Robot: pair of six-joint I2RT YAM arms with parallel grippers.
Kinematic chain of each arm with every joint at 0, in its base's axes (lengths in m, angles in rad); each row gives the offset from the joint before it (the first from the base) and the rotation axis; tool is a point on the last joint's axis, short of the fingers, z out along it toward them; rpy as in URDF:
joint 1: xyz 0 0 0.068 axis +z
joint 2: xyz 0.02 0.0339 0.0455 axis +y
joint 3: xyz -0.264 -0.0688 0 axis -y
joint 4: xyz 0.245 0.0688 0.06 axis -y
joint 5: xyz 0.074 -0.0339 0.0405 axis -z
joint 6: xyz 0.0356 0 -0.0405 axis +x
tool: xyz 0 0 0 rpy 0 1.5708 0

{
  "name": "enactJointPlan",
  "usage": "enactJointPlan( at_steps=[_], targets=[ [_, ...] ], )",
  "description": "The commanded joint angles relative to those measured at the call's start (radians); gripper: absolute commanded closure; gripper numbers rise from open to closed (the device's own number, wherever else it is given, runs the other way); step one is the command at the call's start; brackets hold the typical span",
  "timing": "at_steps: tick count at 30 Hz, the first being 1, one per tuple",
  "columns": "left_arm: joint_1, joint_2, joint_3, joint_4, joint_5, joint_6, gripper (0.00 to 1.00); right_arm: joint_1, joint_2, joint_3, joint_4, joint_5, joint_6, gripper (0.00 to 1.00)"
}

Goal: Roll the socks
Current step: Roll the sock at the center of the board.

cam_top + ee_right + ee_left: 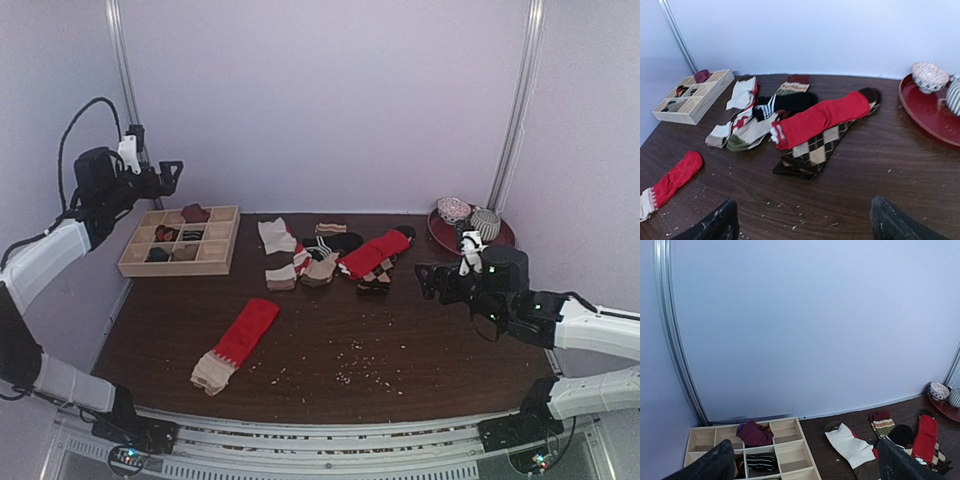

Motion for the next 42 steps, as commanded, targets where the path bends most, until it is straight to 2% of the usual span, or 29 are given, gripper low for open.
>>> enactJointPlan(
  at_steps=[1, 5, 11, 16, 21, 25, 30, 37, 42],
  targets=[
    [-0.029, -0.083, -0.104, 0.014, 0.027, -0.081, 0.02, 0.072, 0.196, 0.081, 0.073, -0.181, 0.037, 0.11],
    [-0.120, -0.155, -0.238, -0.028, -0.091, -0.135, 0.02, 0.205, 0.472, 0.255, 0.154, -0.239, -0.001, 0.16],
    [-0.237, -0.255, -0.378, -0.118, -0.224, -0.204, 0.02, 0.329, 0.890, 0.582, 0.238, -0.428, 0.011, 0.28],
    [-0.254, -0.347, -0.415, -0.184, -0.291, -0.211, 0.02, 0.395, 1.169, 0.819, 0.283, -0.471, 0.026, 0.30],
    [-0.254, -0.433, -0.432, -0.251, -0.408, -0.251, 0.02, 0.422, 1.383, 1.053, 0.215, -0.438, 0.036, 0.30],
    [-0.254, -0.458, -0.459, -0.229, -0.396, -0.263, 0.02, 0.450, 1.476, 1.177, 0.134, -0.320, 0.013, 0.29],
    [-0.254, -0.418, -0.457, -0.220, -0.342, -0.260, 0.02, 0.475, 1.521, 1.242, -0.044, -0.189, -0.040, 0.29],
    [-0.254, -0.419, -0.460, -0.210, -0.309, -0.252, 0.02, 0.481, 1.450, 1.123, -0.300, -0.110, -0.194, 0.29],
    [-0.253, -0.422, -0.458, -0.203, -0.262, -0.250, 0.02, 0.459, 1.380, 1.000, -0.422, 0.051, -0.278, 0.27]
  ],
)
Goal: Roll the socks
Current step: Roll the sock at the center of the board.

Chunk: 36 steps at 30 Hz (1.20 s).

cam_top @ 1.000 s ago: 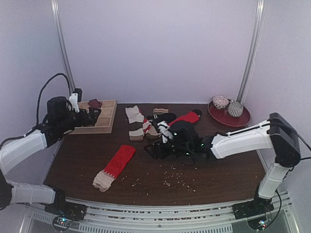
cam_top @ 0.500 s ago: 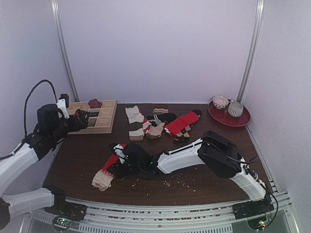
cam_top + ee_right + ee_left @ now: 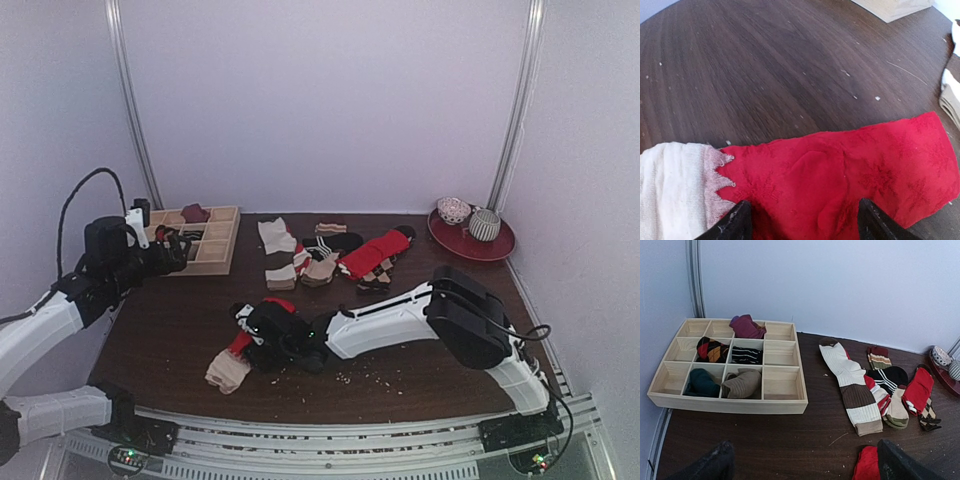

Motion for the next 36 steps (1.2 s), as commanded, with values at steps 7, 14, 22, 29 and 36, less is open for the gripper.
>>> enactJointPlan(
  at_steps=[7, 14, 22, 29, 36],
  targets=[
    [-0.075, -0.007, -0.036, 0.104, 0.135, 0.027, 0.02, -0.133, -0.261, -0.520, -0.123, 0.123, -0.143, 0.26],
    [-0.256, 0.047, -0.097, 0.251, 0.171, 0.108, 0.02, -0.208, -0.444, -0.739, 0.031, -0.040, -0.259, 0.26],
    [-0.432, 0.189, -0.147, 0.415, 0.146, 0.192, 0.02, -0.207, -0.866, -0.899, 0.225, -0.254, -0.268, 0.23],
    [-0.490, 0.289, -0.147, 0.507, 0.233, 0.303, 0.02, -0.119, -0.882, -1.021, 0.290, -0.436, -0.321, 0.25],
    [-0.515, 0.372, -0.165, 0.563, 0.267, 0.315, 0.02, -0.071, -0.803, -1.081, 0.371, -0.436, -0.331, 0.27]
  ],
)
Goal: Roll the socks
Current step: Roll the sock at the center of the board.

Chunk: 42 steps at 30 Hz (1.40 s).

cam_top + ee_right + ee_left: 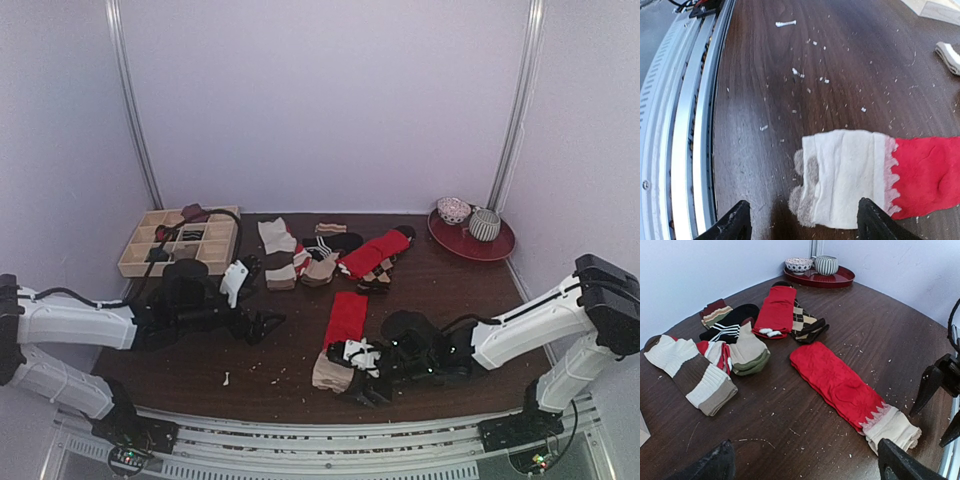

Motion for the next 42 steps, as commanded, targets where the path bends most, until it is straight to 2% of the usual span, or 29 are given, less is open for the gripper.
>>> enactJointPlan(
  at_steps=[1, 10, 14, 20, 24, 27, 30, 35, 39, 42],
  targets=[
    [-0.004, 0.026, -0.030, 0.131, 0.046, 0.025, 0.02, 0.012, 0.022, -0.037, 0.093, -0.029, -0.015, 0.28],
    [-0.004, 0.100, 0.001, 0.127, 0.060, 0.038, 0.03, 0.034, 0.071, -0.044, 0.140, 0.010, -0.035, 0.29],
    [-0.004, 0.113, 0.010, 0.125, 0.064, 0.038, 0.03, 0.034, 0.121, -0.022, 0.105, 0.018, -0.028, 0.35],
    [-0.004, 0.102, -0.003, 0.116, 0.085, 0.054, 0.03, 0.035, 0.131, -0.059, 0.116, 0.136, 0.089, 0.51],
    [-0.006, 0.110, -0.015, 0.142, 0.163, 0.085, 0.03, 0.031, 0.135, -0.075, 0.119, 0.155, 0.181, 0.73],
    [-0.010, 0.130, -0.010, 0.161, 0.236, 0.118, 0.03, 0.007, 0.129, -0.059, 0.084, 0.049, 0.240, 0.90],
    [-0.031, 0.156, 0.000, 0.162, 0.280, 0.167, 0.02, -0.065, 0.121, -0.040, 0.084, -0.177, 0.339, 0.96],
    [-0.074, 0.224, 0.008, 0.223, 0.377, 0.209, 0.02, -0.178, 0.159, -0.024, 0.162, -0.519, 0.608, 0.97],
    [-0.099, 0.309, 0.051, 0.252, 0.448, 0.224, 0.02, -0.226, 0.247, -0.021, 0.177, -0.630, 0.724, 0.97],
    [-0.135, 0.368, 0.089, 0.253, 0.474, 0.245, 0.02, -0.258, 0.296, -0.044, 0.251, -0.670, 0.823, 0.97]
  ],
)
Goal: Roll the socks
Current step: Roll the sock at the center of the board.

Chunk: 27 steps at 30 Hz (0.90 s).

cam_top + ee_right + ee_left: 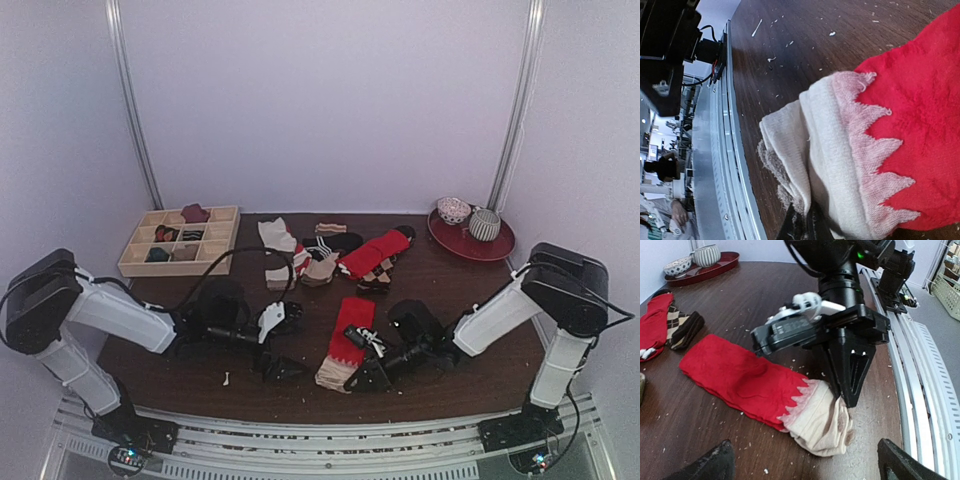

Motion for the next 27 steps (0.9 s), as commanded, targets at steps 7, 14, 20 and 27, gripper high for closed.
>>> enactJointPlan(
  at_steps=[7, 14, 20, 27],
  targets=[
    [-0.082, 0.154, 0.104, 0.061, 0.105, 0.073, 0.03, -0.076, 0.135, -0.066, 0.205, -0.190, 0.296, 0.97],
    [-0.122, 0.222, 0.161, -0.043, 0.105, 0.108, 0.13, -0.089, 0.139, -0.066, 0.164, -0.189, 0.279, 0.97],
    [-0.122, 0.318, 0.209, -0.108, 0.087, 0.085, 0.44, -0.093, 0.132, -0.065, 0.129, -0.182, 0.254, 0.97],
    [-0.123, 0.299, 0.133, -0.047, 0.058, 0.027, 0.42, -0.099, 0.133, -0.073, 0.111, -0.174, 0.234, 0.97]
  ],
)
